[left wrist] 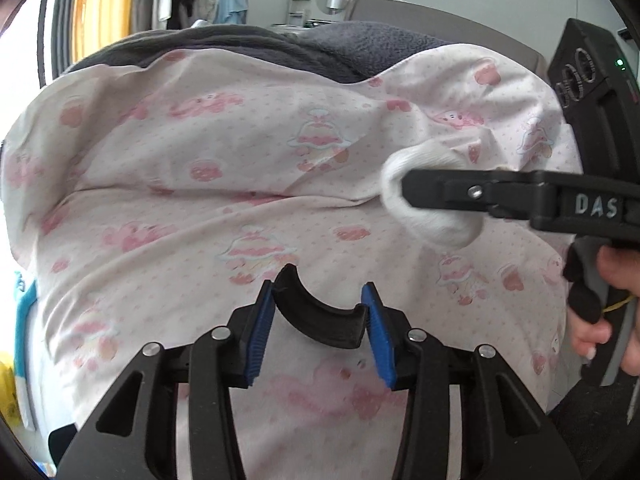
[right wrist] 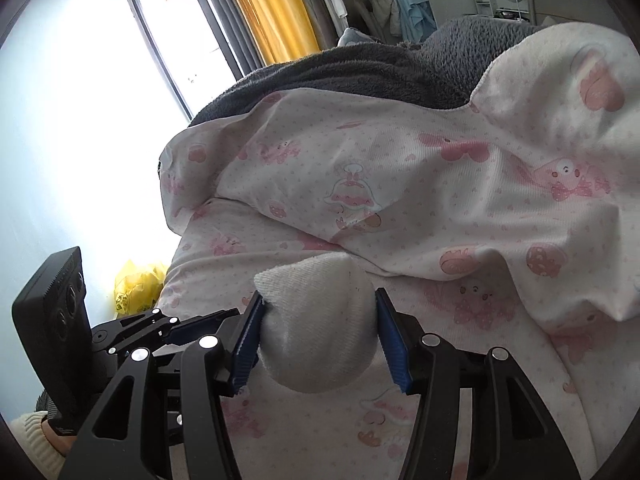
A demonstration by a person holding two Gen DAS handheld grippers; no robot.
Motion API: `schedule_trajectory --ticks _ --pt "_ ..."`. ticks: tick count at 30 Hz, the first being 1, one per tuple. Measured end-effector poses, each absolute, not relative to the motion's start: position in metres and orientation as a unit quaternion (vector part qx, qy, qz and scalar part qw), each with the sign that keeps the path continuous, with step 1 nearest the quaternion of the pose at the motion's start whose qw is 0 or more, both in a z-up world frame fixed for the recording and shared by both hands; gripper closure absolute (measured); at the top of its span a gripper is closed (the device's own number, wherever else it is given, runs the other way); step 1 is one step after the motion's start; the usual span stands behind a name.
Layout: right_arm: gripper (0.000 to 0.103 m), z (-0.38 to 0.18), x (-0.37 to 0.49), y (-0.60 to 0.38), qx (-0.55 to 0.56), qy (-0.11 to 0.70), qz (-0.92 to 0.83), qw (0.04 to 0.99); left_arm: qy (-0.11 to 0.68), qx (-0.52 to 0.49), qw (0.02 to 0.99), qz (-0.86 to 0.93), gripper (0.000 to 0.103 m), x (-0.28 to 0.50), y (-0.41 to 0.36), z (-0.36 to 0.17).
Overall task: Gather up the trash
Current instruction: 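Carry the tissue ball in the right gripper over the bin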
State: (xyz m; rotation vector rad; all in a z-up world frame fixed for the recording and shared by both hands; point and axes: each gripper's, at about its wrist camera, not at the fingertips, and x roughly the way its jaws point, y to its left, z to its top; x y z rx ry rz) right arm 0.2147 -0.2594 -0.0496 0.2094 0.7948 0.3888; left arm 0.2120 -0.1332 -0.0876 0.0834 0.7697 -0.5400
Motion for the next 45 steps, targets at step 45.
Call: schedule_trajectory --ticks 45 --pt "0.048 -0.013 0.147 -0.037 0.005 0.363 0.287 0.887 0.447 -0.042 0.893 -0.031 0.057 0.136 0.105 -0.133"
